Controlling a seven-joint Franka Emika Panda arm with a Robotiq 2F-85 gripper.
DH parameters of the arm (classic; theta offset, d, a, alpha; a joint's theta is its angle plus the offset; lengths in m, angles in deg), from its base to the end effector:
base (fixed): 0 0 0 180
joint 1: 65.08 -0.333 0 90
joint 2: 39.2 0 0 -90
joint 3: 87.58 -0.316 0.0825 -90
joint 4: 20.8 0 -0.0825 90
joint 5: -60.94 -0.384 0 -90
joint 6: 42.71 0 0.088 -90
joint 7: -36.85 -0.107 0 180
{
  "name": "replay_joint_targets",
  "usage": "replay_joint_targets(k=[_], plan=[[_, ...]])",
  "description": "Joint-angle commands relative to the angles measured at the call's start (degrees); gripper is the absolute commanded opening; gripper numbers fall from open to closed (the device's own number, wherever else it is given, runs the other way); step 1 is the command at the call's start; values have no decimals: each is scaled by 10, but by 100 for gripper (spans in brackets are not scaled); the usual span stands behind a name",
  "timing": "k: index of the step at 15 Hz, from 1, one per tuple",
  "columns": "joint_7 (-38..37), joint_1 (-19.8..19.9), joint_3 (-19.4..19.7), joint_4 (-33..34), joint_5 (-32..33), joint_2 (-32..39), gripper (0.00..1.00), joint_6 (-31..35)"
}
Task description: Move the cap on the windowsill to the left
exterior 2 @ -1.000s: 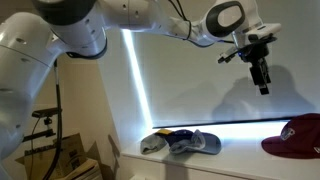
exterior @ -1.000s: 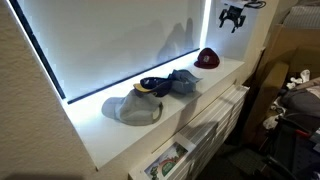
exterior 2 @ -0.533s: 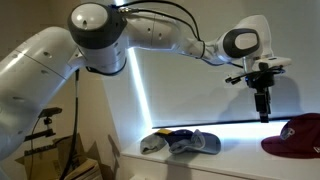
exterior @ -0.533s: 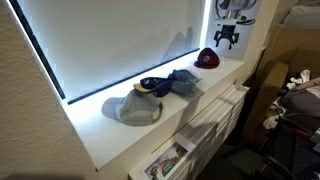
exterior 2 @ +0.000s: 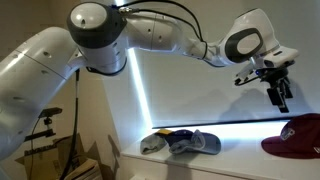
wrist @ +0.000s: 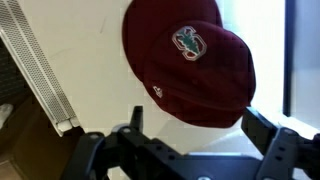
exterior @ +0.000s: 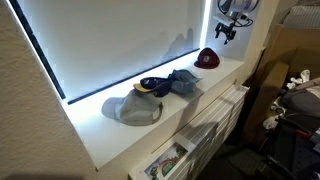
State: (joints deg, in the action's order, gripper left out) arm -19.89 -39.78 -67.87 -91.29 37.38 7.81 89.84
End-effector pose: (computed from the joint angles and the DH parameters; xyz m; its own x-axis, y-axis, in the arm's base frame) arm 0.6100 -0.4863 0.3267 -0.3001 -0.9520 0.0604 -0.9105 0.2670 -0.3158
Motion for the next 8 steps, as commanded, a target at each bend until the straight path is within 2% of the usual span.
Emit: replay_joint_targets(k=[1,3,4,5,8], plan=[[-66,8,4,24,-31,24,100,72],[-105,41,-26,71,-21,42,100,37],[-109,42,-17,104,-34,59,100,8],[-98,66,-36,149,-39,75,100,-46],[-95,98,-57,234,-43,110,100,-162]])
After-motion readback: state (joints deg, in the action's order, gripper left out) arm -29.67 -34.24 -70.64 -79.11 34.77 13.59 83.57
